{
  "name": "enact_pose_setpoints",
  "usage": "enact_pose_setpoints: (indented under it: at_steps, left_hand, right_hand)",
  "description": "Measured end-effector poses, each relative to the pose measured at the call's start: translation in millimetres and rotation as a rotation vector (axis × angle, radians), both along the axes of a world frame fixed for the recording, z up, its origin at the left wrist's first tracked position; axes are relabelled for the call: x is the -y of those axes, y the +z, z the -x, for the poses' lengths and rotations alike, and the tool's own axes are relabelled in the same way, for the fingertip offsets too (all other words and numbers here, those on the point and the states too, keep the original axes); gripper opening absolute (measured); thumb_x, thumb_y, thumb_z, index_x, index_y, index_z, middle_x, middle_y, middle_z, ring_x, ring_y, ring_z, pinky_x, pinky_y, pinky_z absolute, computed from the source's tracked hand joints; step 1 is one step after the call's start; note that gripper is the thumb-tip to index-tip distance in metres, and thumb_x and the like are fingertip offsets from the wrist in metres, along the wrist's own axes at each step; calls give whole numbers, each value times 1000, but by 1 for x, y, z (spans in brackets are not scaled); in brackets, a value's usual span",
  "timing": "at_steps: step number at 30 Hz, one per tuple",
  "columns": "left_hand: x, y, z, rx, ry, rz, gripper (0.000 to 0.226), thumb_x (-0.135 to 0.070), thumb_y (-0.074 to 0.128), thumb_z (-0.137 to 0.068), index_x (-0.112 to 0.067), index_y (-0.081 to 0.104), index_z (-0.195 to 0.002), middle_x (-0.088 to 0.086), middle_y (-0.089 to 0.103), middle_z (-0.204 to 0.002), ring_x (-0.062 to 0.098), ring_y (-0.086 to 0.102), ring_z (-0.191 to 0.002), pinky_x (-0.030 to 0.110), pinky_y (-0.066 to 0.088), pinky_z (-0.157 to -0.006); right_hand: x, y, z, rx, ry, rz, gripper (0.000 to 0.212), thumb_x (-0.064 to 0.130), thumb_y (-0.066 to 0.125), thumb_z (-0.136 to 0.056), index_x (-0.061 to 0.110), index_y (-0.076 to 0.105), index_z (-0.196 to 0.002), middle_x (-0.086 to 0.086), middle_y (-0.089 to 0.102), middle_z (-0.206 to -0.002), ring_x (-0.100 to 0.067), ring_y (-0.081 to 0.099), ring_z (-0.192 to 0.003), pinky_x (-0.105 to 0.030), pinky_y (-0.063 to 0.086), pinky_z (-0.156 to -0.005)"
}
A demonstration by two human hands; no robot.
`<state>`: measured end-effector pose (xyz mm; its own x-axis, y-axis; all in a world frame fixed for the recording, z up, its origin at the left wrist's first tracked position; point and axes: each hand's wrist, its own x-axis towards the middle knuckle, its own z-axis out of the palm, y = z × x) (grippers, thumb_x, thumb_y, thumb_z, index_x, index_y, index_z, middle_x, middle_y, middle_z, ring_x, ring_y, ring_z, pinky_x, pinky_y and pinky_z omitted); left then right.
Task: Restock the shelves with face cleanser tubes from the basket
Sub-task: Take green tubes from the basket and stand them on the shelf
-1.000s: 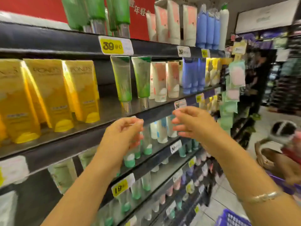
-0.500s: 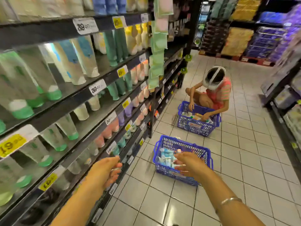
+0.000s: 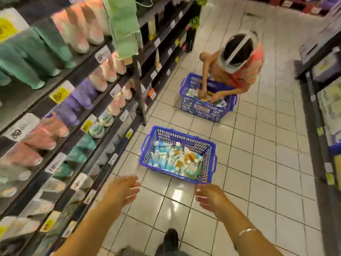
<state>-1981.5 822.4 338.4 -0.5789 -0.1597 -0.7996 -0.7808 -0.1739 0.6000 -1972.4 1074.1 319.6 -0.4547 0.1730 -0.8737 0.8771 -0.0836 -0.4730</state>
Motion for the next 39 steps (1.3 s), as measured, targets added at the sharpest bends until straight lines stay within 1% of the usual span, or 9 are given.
enact_pose_setpoints:
  at_steps: [6, 16, 22, 25, 28, 31, 34, 37, 39]
  left_hand:
    - [-37, -39, 63, 47, -21, -17, 13, -11, 53, -92, -13, 64, -86, 6, 65, -80, 17, 61, -70, 25, 44, -60]
    - [-109, -136, 207, 221, -194, 11, 13, -11, 52, -92, -13, 56, -81, 5, 60, -74, 16, 54, -65, 25, 40, -57]
    - [-138, -241, 261, 277, -354, 98, 28, -1, 45, -94, -11, 48, -67, 5, 51, -60, 9, 49, -38, 17, 35, -39]
    - [-158, -313, 263, 340, -328, 89, 36, 2, 44, -94, -10, 42, -60, -3, 43, -37, 2, 35, -23, 10, 23, -32]
    - [-180, -390, 251, 412, -318, 71, 32, -1, 47, -93, -11, 46, -63, 3, 47, -50, 3, 41, -29, 12, 29, -34]
    - [-207, -457, 233, 520, -270, 4, 33, -4, 44, -95, -12, 44, -63, 5, 43, -58, 10, 42, -41, 18, 31, -42]
    - [-228, -512, 213, 655, -91, -53, 30, -2, 43, -94, -9, 41, -65, 8, 38, -53, 10, 40, -28, 15, 30, -35]
    - [-246, -545, 196, 727, 49, -140, 24, -2, 43, -95, -6, 45, -71, 8, 38, -63, 17, 45, -49, 17, 42, -37]
    - [-258, -563, 189, 783, 113, -190, 16, 0, 39, -97, 0, 54, -94, 5, 40, -71, 8, 55, -50, 15, 45, -45]
  right_hand:
    - [-36, -37, 57, 33, -163, 31, 16, 6, 49, -91, 13, 53, -78, -10, 57, -72, -20, 54, -62, -24, 38, -58]
    - [-84, -118, 161, 107, -234, 5, 19, 7, 49, -92, 14, 53, -75, -9, 56, -70, -19, 48, -61, -24, 32, -59]
    - [-100, -230, 208, 120, -159, -132, 32, -1, 46, -92, 10, 51, -62, -11, 50, -57, -19, 44, -50, -22, 30, -51]
    - [-111, -308, 218, 164, -87, -182, 22, 0, 48, -91, 2, 56, -71, -13, 49, -60, -18, 44, -50, -19, 32, -45]
    - [-122, -392, 216, 154, 20, -232, 25, 5, 47, -91, -16, 58, -91, -16, 54, -74, -23, 47, -70, -31, 37, -64]
    - [-128, -463, 209, 147, 90, -279, 23, 1, 45, -91, -5, 60, -107, -13, 56, -95, -21, 49, -78, -31, 38, -69]
    - [-128, -515, 200, 165, 182, -352, 22, 2, 43, -92, 1, 57, -109, -15, 53, -94, -26, 50, -82, -35, 37, -72]
    - [-125, -545, 191, 142, 294, -433, 22, 2, 43, -89, 0, 55, -107, -13, 55, -94, -27, 52, -86, -35, 38, -72]
    - [-120, -556, 189, 145, 328, -466, 31, 0, 44, -87, 2, 52, -117, -17, 58, -110, -34, 55, -103, -42, 46, -85]
